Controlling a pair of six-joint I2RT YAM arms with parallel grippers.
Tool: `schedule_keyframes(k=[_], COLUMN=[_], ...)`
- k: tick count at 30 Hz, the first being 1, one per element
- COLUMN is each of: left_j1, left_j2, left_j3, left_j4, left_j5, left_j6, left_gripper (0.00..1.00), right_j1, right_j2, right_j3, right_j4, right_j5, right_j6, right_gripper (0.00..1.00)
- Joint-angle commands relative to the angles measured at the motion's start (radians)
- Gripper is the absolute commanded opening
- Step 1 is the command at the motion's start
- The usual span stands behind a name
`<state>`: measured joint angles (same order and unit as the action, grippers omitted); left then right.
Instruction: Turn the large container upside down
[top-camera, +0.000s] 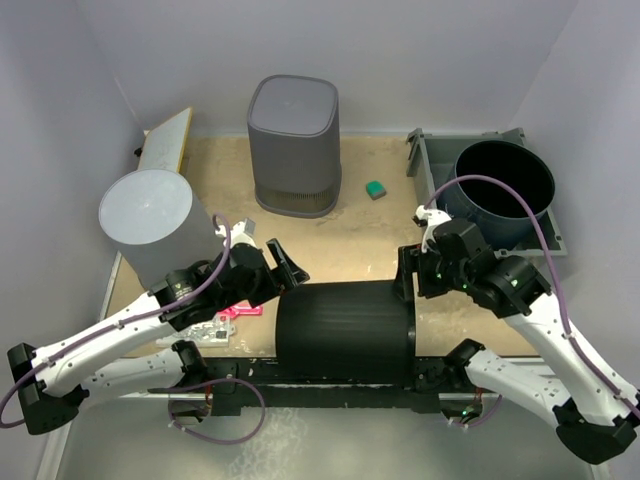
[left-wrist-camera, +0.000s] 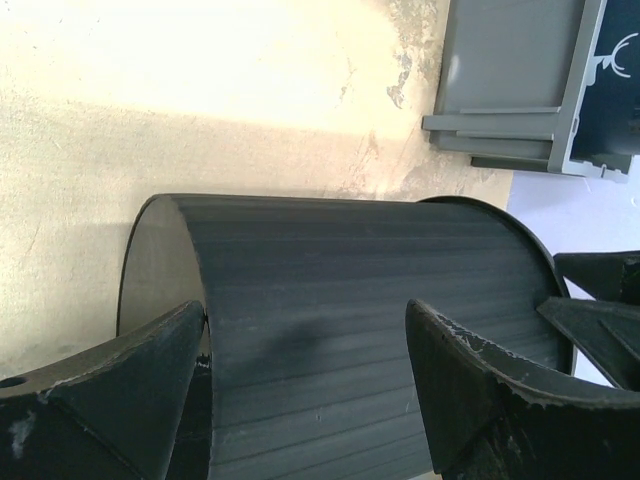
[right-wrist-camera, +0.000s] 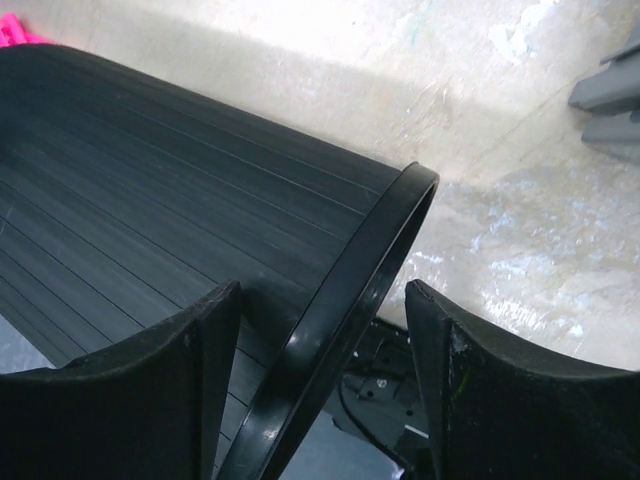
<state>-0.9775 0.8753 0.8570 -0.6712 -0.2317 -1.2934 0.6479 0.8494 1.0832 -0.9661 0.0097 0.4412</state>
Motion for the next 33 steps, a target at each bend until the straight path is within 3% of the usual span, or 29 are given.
schedule_keyframes(k=[1, 4, 9, 13, 20, 27, 33], left_j1=[-0.004, -0.004, -0.003, -0.004, -0.003, 0.024, 0.102], left_j2=[0.005, 0.013, 0.026, 0.03, 0.039, 0.035, 0.115], left_j3=[0.05, 0.051, 0.049, 0.05, 0.063, 0.16, 0.259], left_j4=[0.041, 0.036, 0.039, 0.044, 0.062, 0.132, 0.137], left_j5=[0.008, 0.009, 0.024, 0.033, 0.045, 0.019, 0.092], left_j6=[0.034, 0.042, 0.05, 0.058, 0.077, 0.084, 0.171], left_gripper=[0.79, 0.79, 0.79, 0.79, 0.79, 0.79, 0.79], right_j1=[0.005, 0.004, 0.005, 0.005, 0.005, 0.005, 0.004], right_j2=[-0.013, -0.021, -0.034, -0.047, -0.063, -0.102, -0.082], right_j3=[0.037, 0.061, 0.089, 0.09, 0.051, -0.106, -0.216], right_j4=[-0.158, -0.175, -0.182, -0.197, -0.122, 0.087, 0.359], right_j5=[-0.06, -0.097, -0.206, -0.263, -0.312, -0.292, -0.27], right_j6=[0.019, 0.057, 0.117, 0.147, 0.188, 0.254, 0.307], right_gripper=[0.72, 0.79, 0.77, 0.64, 0.27, 0.18, 0.16])
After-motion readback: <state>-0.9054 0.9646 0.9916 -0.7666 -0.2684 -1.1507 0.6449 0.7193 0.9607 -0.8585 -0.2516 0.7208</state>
